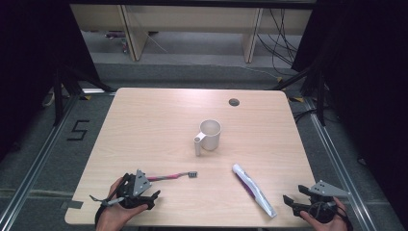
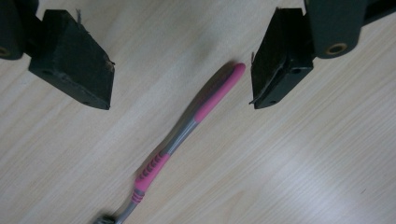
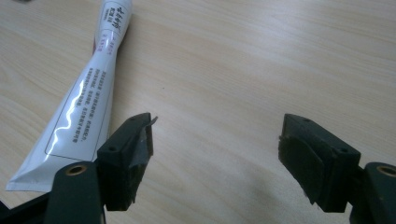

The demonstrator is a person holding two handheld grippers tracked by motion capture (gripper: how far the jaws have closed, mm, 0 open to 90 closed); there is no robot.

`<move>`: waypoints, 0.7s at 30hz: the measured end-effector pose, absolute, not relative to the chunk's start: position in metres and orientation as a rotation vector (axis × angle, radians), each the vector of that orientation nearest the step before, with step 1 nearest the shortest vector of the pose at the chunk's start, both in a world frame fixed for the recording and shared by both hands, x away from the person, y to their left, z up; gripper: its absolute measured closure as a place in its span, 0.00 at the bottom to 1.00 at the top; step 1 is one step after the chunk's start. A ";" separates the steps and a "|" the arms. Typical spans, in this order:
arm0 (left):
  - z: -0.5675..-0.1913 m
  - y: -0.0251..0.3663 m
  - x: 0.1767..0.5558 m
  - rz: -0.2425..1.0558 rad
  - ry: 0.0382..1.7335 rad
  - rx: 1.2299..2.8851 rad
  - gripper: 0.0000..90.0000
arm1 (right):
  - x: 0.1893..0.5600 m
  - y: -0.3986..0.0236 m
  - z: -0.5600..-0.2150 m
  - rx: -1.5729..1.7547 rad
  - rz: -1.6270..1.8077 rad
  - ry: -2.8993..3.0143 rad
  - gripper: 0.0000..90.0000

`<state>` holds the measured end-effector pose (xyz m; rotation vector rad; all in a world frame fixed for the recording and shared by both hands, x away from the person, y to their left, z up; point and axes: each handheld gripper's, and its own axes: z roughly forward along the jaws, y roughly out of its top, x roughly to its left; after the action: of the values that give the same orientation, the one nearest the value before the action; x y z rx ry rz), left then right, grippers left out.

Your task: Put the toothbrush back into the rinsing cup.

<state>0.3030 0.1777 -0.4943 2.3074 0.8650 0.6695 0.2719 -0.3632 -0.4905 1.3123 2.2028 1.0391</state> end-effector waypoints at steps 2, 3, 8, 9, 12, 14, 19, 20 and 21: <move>-0.492 0.174 0.306 0.657 0.857 2.318 0.25 | 0.272 -0.363 -0.490 1.305 1.048 2.200 0.30; -0.491 0.172 0.309 0.654 0.845 2.317 0.26 | 0.272 -0.363 -0.490 1.307 1.048 2.199 0.30; -0.490 0.163 0.317 0.657 0.806 2.347 0.33 | 0.271 -0.363 -0.490 1.317 1.054 2.203 0.30; -0.489 0.162 0.318 0.651 0.797 2.350 0.34 | 0.272 -0.363 -0.490 1.304 1.044 2.204 0.30; -0.488 0.157 0.324 0.654 0.754 2.370 0.38 | 0.272 -0.362 -0.491 1.303 1.053 2.204 0.30; -0.489 0.154 0.327 0.653 0.748 2.368 0.40 | 0.272 -0.362 -0.491 1.300 1.054 2.209 0.30; -0.490 0.145 0.335 0.621 0.740 2.411 0.46 | 0.272 -0.361 -0.491 1.295 1.043 2.204 0.31; -0.490 0.145 0.335 0.621 0.740 2.411 0.47 | 0.272 -0.361 -0.491 1.299 1.050 2.210 0.31; -0.490 0.143 0.339 0.615 0.719 2.436 0.50 | 0.272 -0.361 -0.491 1.301 1.050 2.210 0.31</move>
<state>0.3389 0.1430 -0.4900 2.4355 0.7189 0.6146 0.2720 -0.3608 -0.4908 1.3010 2.2096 1.0499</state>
